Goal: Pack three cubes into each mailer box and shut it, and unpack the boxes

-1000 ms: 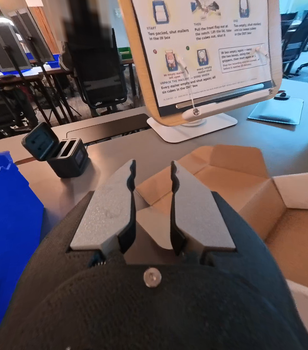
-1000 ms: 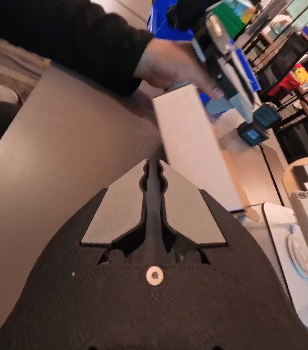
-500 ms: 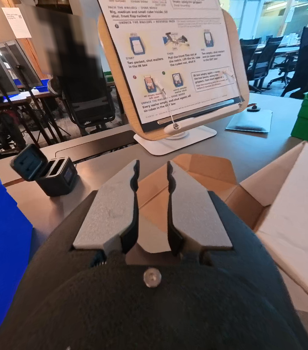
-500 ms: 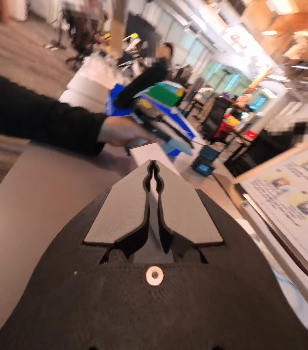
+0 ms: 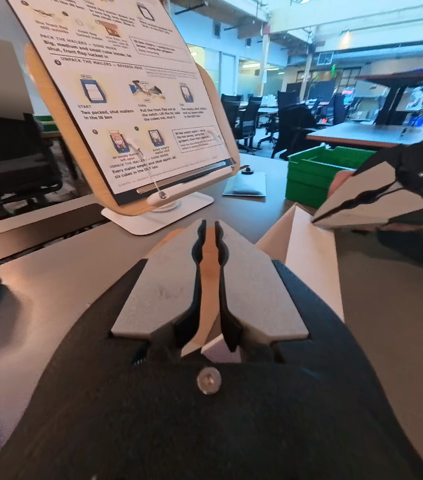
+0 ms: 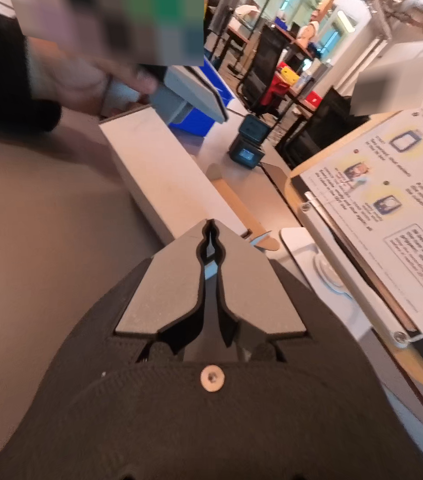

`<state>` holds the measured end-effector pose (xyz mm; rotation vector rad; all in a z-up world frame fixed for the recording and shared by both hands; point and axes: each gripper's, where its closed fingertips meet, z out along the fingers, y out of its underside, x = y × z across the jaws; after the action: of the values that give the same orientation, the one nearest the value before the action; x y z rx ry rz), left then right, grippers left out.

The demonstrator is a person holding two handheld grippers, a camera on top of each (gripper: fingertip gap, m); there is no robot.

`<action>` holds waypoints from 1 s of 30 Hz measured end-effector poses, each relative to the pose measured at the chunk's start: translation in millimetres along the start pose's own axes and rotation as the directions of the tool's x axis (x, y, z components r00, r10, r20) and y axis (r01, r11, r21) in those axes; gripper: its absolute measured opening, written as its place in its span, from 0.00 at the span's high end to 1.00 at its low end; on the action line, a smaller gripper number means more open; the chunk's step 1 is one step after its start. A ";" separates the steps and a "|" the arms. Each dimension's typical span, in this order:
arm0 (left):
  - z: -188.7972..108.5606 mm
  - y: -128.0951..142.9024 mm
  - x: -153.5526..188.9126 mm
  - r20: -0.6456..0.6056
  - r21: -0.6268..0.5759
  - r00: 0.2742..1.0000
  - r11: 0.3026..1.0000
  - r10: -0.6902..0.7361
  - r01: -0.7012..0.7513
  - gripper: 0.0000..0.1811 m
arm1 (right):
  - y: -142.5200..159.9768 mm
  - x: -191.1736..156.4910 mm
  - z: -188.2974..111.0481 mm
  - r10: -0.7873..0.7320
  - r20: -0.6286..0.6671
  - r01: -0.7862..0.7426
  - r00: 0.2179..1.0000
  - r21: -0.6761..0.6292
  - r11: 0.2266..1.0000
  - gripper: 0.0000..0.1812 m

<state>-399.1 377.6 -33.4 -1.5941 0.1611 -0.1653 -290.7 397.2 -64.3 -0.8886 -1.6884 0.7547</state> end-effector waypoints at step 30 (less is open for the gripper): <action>9.6 65.2 62.4 -0.284 -0.199 0.859 0.851 0.425 -0.487 1.00 | 70.4 56.0 8.1 0.423 -0.201 -0.452 0.884 -0.129 0.883 0.82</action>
<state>-336.1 372.3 -98.5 -1.7506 0.7703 0.0513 -295.3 481.3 -96.9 -1.4500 -1.4308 0.8121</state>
